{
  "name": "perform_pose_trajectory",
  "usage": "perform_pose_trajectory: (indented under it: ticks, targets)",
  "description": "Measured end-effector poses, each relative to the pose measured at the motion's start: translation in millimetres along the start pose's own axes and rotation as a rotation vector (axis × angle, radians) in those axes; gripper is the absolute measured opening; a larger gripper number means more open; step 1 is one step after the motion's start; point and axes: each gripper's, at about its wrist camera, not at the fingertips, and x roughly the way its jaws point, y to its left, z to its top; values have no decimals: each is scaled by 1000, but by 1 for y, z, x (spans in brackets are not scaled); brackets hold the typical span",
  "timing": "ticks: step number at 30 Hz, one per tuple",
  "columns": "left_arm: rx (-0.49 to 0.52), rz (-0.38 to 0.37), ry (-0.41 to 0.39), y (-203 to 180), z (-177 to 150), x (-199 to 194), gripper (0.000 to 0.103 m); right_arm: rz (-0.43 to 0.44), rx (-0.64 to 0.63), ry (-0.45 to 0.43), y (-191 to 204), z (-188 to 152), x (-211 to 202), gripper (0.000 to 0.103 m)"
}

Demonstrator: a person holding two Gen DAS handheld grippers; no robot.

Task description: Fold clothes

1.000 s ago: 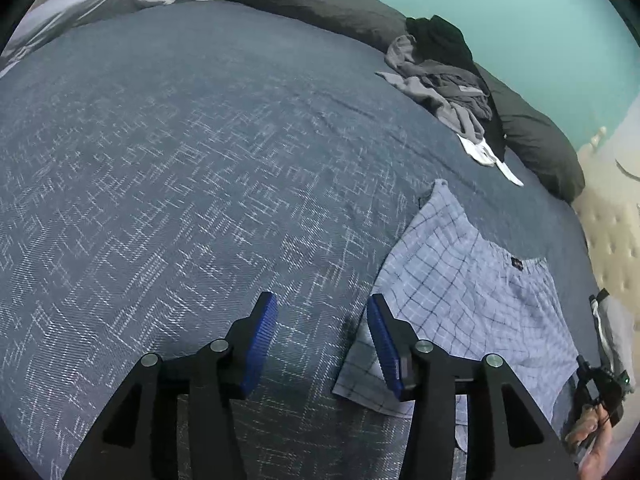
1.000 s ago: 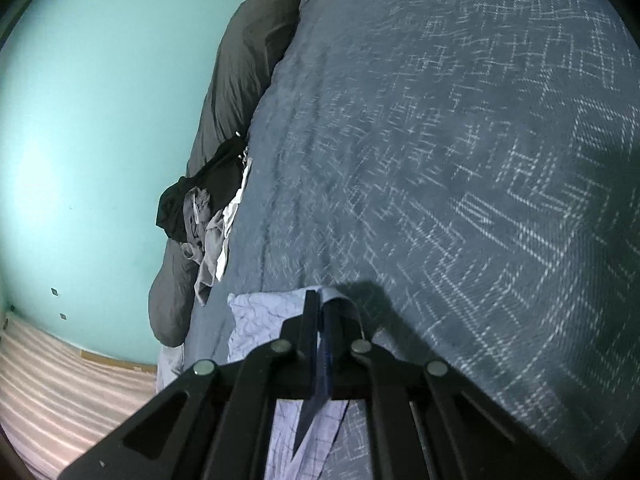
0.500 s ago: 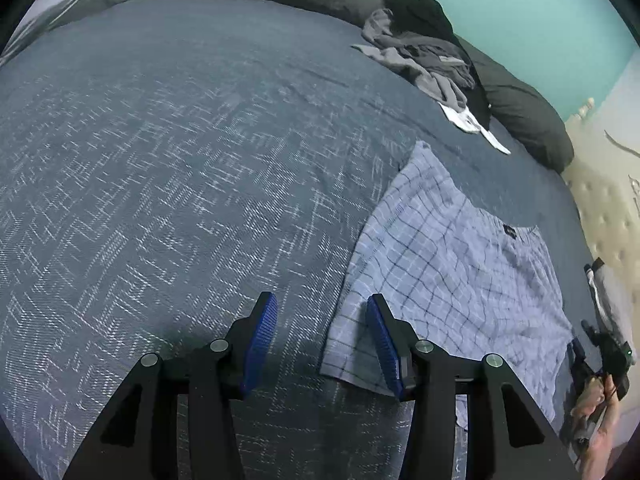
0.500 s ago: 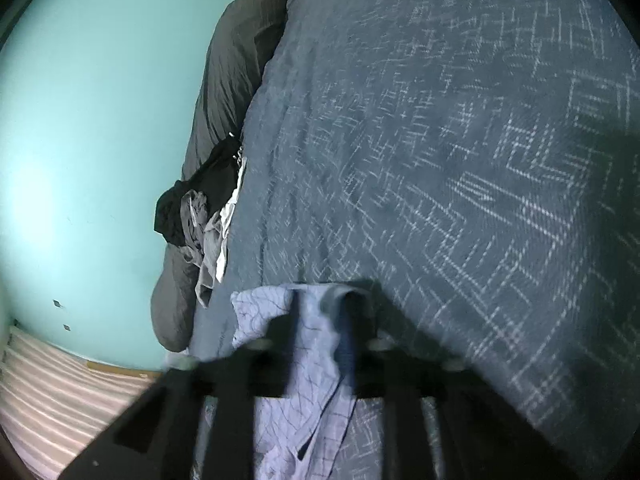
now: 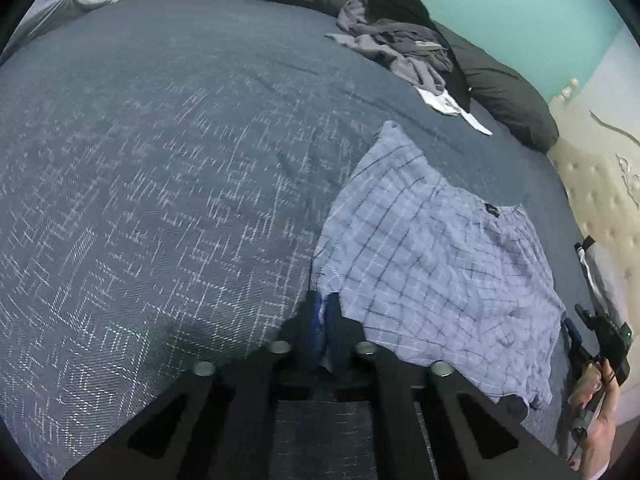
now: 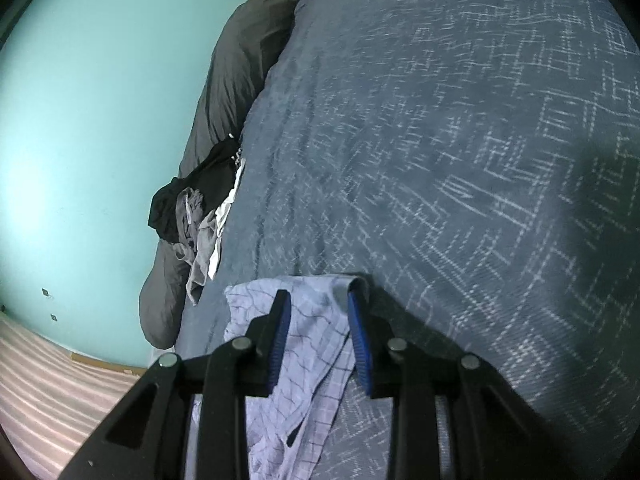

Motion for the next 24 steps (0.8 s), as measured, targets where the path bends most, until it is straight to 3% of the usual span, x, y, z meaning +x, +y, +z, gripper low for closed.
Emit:
perform_pose_trajectory:
  ticks: [5,8,14,19,24]
  targets:
    - [110,-46,-29,-34,3,-11,2,0,0,2,0,-1,1,29]
    - [163,-111,45,-50,-4,1,3,0,-4,5,0,-3,1,29]
    - [150,-133,66,-51,-4,6,5,4,-1,7,0,-3,1,29]
    - [105,-161,33,-39,2,-5,33,2,0,8,-1,-4,3,29]
    - [101,-153,20,-33,3,-9,36,-1,-2,7,0,-5,4,29]
